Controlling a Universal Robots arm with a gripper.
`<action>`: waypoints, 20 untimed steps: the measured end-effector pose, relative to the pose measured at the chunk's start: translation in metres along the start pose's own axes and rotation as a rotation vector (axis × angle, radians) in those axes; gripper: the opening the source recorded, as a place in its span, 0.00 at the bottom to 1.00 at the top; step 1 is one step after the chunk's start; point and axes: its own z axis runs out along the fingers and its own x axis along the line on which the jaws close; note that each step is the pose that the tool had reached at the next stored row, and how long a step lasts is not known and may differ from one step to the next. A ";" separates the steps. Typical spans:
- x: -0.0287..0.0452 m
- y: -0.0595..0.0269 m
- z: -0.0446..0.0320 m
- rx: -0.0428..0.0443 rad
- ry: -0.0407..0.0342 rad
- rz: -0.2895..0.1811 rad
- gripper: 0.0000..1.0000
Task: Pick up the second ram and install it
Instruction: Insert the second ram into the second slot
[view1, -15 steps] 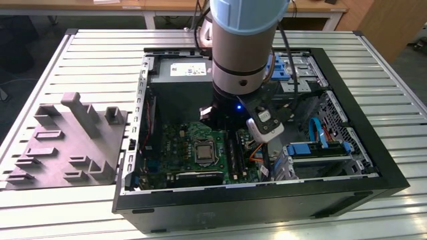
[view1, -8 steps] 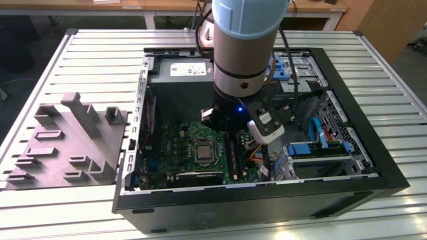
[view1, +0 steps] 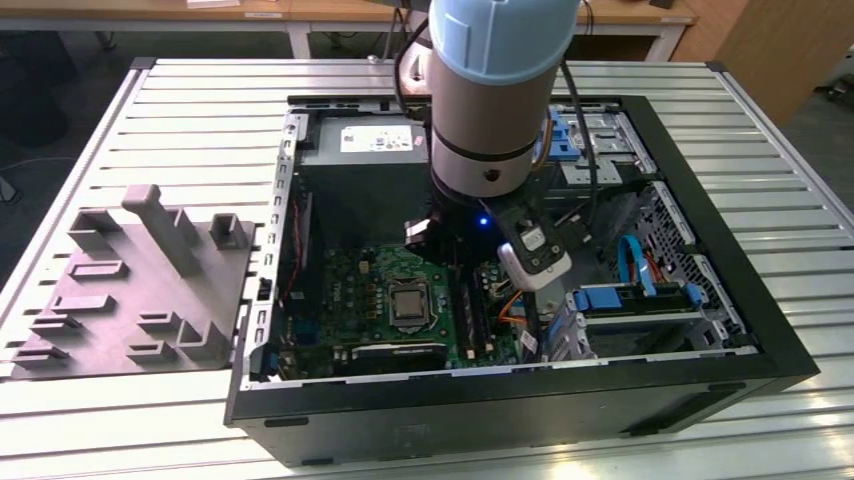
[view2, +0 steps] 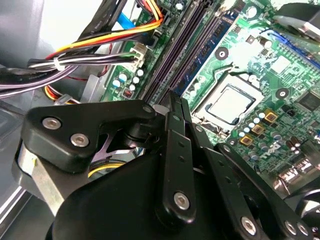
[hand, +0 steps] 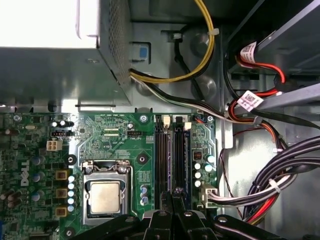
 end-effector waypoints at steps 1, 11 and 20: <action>0.0001 -0.0002 0.0016 0.0000 0.0000 0.000 0.12; 0.0002 -0.0004 0.0042 -0.0002 0.0006 -0.007 0.12; 0.0003 -0.0005 0.0060 -0.0004 0.0006 -0.007 0.12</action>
